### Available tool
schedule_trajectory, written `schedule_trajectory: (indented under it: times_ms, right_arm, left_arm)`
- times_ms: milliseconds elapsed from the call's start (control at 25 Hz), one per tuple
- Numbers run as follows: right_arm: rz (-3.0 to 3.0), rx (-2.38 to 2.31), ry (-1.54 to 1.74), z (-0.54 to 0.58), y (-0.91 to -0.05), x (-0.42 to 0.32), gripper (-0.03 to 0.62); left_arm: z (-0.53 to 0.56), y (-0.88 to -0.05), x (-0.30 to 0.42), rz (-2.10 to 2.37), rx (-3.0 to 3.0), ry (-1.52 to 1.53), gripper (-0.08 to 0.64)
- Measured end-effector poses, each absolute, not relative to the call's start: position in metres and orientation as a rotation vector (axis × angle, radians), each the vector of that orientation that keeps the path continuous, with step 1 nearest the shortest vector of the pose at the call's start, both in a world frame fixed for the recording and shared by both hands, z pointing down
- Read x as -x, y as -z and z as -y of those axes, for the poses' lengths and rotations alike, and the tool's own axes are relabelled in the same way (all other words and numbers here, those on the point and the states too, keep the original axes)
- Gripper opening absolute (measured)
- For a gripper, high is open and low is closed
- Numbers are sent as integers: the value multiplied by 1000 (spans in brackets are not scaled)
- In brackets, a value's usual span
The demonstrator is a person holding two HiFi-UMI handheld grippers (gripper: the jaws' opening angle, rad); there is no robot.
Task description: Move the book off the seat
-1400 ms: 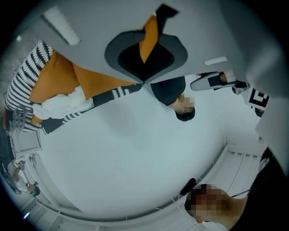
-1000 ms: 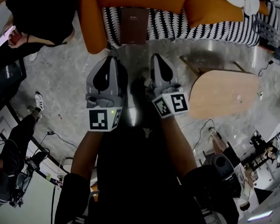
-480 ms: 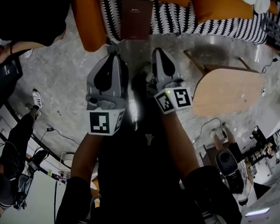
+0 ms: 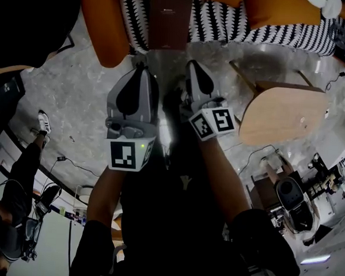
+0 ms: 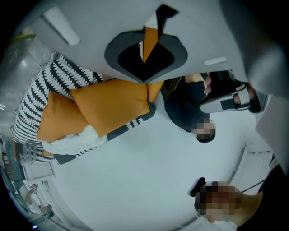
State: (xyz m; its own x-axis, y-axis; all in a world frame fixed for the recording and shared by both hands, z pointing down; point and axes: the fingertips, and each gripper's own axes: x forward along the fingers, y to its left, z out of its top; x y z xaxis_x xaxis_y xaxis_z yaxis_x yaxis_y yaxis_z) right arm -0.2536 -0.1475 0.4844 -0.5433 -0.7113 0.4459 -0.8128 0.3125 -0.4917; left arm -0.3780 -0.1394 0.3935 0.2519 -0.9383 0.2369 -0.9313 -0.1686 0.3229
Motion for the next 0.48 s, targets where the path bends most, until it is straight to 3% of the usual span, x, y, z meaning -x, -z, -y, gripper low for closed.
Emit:
schedule_trajectory:
  times_ms: [480]
  right_arm:
    - [2332, -1373, -1119, 144, -577, 253, 8]
  left_arm:
    - [153, -439, 376, 1677, -2113, -3, 6]
